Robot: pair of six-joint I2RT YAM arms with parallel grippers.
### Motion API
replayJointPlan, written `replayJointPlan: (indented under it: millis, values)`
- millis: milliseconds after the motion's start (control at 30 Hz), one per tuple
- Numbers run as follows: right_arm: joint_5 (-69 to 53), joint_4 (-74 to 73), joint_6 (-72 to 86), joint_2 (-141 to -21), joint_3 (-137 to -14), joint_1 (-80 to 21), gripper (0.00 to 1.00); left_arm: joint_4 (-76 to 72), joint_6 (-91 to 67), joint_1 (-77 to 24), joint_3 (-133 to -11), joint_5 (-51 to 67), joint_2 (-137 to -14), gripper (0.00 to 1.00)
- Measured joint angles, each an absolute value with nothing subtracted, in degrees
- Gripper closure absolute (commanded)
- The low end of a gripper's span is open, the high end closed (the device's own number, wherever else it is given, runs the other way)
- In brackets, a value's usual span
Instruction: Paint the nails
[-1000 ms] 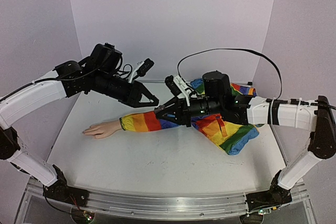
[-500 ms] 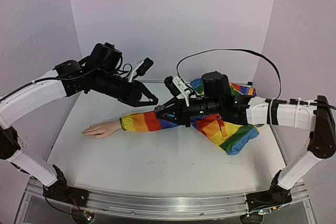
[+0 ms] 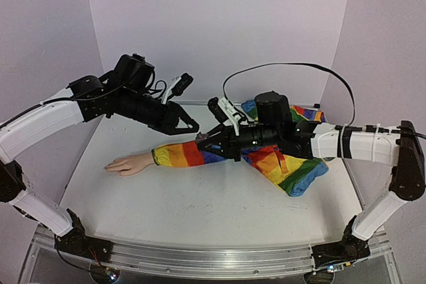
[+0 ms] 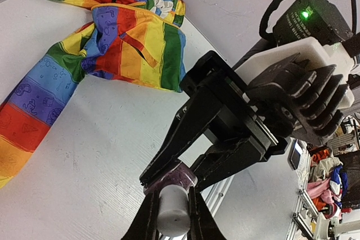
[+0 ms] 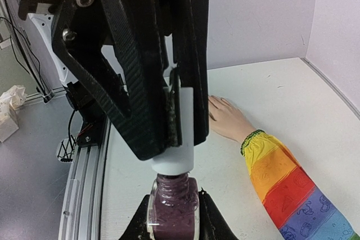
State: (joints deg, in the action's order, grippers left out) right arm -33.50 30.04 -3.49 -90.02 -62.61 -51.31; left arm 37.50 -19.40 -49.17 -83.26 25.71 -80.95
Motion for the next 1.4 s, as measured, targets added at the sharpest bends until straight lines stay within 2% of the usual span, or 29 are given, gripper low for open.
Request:
replayJointPlan:
  millis: [1400]
  values:
    - [-31.66, 32.71, -3.42, -90.02, -60.8, -51.31, 1.0, 37.52, -19.49, -48.23, -83.11, 23.11, -76.58, 1.0]
